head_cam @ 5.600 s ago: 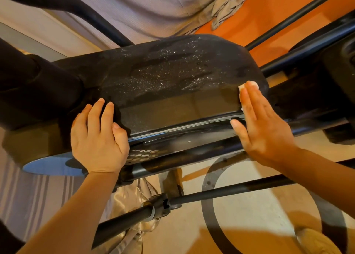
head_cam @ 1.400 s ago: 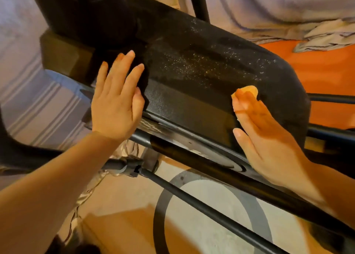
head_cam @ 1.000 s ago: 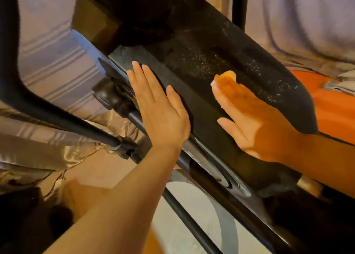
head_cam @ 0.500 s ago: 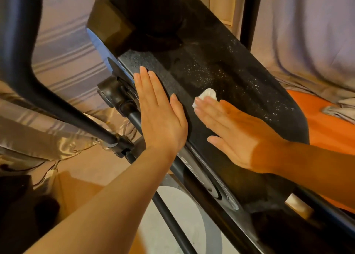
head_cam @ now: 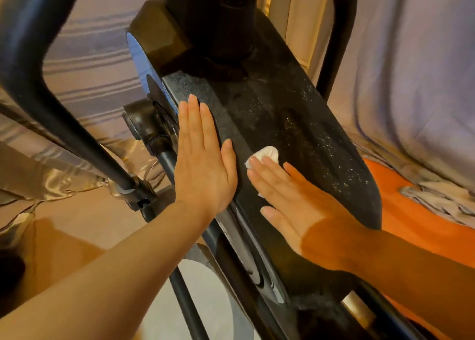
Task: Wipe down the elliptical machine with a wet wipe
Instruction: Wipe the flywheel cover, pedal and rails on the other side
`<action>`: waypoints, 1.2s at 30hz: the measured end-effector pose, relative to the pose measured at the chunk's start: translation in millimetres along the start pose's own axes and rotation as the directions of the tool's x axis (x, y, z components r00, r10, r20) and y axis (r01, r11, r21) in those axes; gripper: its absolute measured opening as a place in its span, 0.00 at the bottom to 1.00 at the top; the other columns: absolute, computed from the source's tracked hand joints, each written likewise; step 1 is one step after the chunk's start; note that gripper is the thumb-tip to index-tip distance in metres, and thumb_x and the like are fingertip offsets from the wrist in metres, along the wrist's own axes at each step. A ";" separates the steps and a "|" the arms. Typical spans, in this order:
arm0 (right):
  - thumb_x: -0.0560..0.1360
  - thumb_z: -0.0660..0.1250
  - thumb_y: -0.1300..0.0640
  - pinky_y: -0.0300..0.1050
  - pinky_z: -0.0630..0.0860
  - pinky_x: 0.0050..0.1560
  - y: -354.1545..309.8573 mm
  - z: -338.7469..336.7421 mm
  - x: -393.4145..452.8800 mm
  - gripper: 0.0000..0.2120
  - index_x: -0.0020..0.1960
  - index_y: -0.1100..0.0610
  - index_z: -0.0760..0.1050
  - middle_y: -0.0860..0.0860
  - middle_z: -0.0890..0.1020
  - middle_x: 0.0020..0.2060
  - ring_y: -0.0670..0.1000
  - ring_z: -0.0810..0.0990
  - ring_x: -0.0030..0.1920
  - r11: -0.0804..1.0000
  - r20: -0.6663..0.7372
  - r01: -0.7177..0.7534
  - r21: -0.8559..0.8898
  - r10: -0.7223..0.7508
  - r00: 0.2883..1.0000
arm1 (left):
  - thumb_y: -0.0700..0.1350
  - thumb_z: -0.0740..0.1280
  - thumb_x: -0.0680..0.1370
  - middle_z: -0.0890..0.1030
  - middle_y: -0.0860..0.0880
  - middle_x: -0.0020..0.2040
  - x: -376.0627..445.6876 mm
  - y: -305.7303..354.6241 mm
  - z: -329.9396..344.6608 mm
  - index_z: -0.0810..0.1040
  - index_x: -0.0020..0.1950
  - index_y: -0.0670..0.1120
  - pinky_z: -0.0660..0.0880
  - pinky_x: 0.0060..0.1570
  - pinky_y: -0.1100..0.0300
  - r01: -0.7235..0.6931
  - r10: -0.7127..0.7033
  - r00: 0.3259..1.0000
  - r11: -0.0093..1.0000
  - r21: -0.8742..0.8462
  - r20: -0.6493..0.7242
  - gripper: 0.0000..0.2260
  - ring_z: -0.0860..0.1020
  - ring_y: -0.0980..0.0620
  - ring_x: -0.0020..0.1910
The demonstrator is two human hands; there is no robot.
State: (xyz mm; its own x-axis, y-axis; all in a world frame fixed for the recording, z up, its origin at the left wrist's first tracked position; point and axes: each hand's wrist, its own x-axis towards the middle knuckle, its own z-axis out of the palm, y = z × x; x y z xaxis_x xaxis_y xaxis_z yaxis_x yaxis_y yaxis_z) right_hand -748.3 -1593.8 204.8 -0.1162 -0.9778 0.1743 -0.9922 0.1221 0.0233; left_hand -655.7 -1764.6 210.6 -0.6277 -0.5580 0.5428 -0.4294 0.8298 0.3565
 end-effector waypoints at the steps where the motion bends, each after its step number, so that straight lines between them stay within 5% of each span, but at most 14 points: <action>1: 0.83 0.41 0.45 0.48 0.44 0.77 6.6 -2.0 -0.4 0.28 0.80 0.54 0.49 0.49 0.48 0.79 0.47 0.44 0.79 0.998 0.018 0.008 0.069 -0.009 1.000 | 0.50 0.48 0.84 0.43 0.41 0.81 0.3 1.5 -0.2 0.45 0.80 0.38 0.37 0.77 0.58 -0.002 0.002 1.000 1.000 -0.002 0.005 0.28 0.38 0.47 0.80; 5: 0.81 0.43 0.41 0.42 0.35 0.76 10.3 -7.2 28.1 0.29 0.80 0.49 0.47 0.43 0.43 0.78 0.42 0.39 0.77 0.976 -0.084 -0.139 0.170 0.155 0.984 | 0.52 0.47 0.84 0.41 0.42 0.81 0.0 2.1 -2.2 0.43 0.80 0.39 0.37 0.77 0.58 0.005 -0.005 1.000 1.000 0.014 0.025 0.29 0.36 0.50 0.78; 12: 0.82 0.47 0.44 0.41 0.43 0.76 17.3 -15.2 93.1 0.30 0.80 0.55 0.47 0.51 0.48 0.79 0.48 0.47 0.79 0.919 -0.204 -0.242 0.312 0.313 0.928 | 0.53 0.44 0.83 0.43 0.40 0.81 1.1 0.4 -2.0 0.42 0.79 0.39 0.40 0.78 0.53 -0.020 0.020 1.000 1.000 0.009 0.013 0.28 0.36 0.48 0.78; 17: 0.84 0.43 0.49 0.43 0.44 0.77 3.9 -1.1 30.9 0.26 0.79 0.58 0.52 0.52 0.53 0.79 0.49 0.48 0.79 0.993 -0.133 0.056 0.100 -0.042 0.990 | 0.52 0.46 0.83 0.43 0.40 0.81 1.0 -3.0 0.1 0.45 0.80 0.38 0.36 0.77 0.57 -0.032 0.032 1.000 0.999 0.011 0.000 0.29 0.37 0.48 0.79; 19: 0.84 0.42 0.50 0.43 0.46 0.77 13.9 -2.5 19.8 0.25 0.78 0.57 0.54 0.52 0.55 0.78 0.49 0.50 0.79 0.979 -0.099 0.168 0.113 -0.158 0.983 | 0.53 0.45 0.84 0.43 0.40 0.81 0.5 -2.6 0.2 0.45 0.80 0.38 0.34 0.76 0.59 -0.028 0.029 1.000 0.999 0.031 -0.010 0.29 0.37 0.48 0.79; 22: 0.84 0.46 0.50 0.46 0.43 0.78 34.5 -9.6 28.9 0.25 0.78 0.57 0.54 0.53 0.56 0.78 0.50 0.50 0.79 0.953 -0.072 0.289 -0.094 -0.296 0.953 | 0.54 0.45 0.83 0.42 0.41 0.81 0.6 -1.2 -0.7 0.44 0.80 0.39 0.36 0.77 0.58 -0.021 0.021 1.000 1.000 0.007 0.005 0.29 0.37 0.49 0.79; 26: 0.85 0.46 0.48 0.37 0.43 0.76 44.1 -15.2 74.1 0.24 0.78 0.55 0.53 0.49 0.54 0.78 0.41 0.46 0.77 0.983 -0.202 0.063 0.174 -0.027 0.979 | 0.53 0.45 0.84 0.44 0.40 0.81 -0.3 -2.3 0.2 0.46 0.80 0.38 0.42 0.78 0.51 -0.022 0.021 1.000 0.999 0.045 0.018 0.29 0.40 0.45 0.80; 31: 0.83 0.41 0.50 0.35 0.37 0.73 40.2 -16.0 124.0 0.26 0.78 0.60 0.55 0.57 0.58 0.77 0.50 0.52 0.77 0.975 -0.312 -0.169 0.145 0.207 0.927 | 0.53 0.44 0.83 0.45 0.39 0.81 0.4 -2.5 1.4 0.47 0.80 0.38 0.45 0.78 0.48 -0.018 0.017 1.000 0.998 0.058 0.016 0.29 0.41 0.44 0.80; 33: 0.82 0.40 0.49 0.34 0.35 0.73 30.4 -15.8 126.8 0.27 0.78 0.59 0.51 0.54 0.54 0.78 0.48 0.47 0.78 0.952 -0.281 -0.171 0.255 0.242 0.929 | 0.53 0.44 0.83 0.46 0.39 0.81 0.3 -2.8 1.5 0.48 0.80 0.37 0.46 0.78 0.48 -0.018 0.018 1.000 0.998 0.056 0.011 0.29 0.42 0.43 0.80; 36: 0.83 0.47 0.51 0.43 0.42 0.78 24.6 -20.3 117.7 0.25 0.78 0.56 0.52 0.52 0.54 0.78 0.48 0.48 0.78 0.931 -0.253 -0.008 0.365 0.108 0.961 | 0.52 0.46 0.84 0.48 0.38 0.81 0.1 -2.9 3.0 0.50 0.79 0.37 0.47 0.78 0.48 -0.035 0.036 0.999 0.998 0.051 -0.014 0.29 0.44 0.43 0.80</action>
State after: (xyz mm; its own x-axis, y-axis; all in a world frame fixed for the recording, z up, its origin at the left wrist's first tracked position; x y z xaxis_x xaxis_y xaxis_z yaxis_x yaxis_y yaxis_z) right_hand -785.5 -1702.4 245.9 -0.2074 -0.8839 0.4192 -0.9388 0.0593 -0.3394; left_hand -656.5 -1767.1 207.4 -0.6338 -0.5277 0.5655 -0.4397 0.8473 0.2979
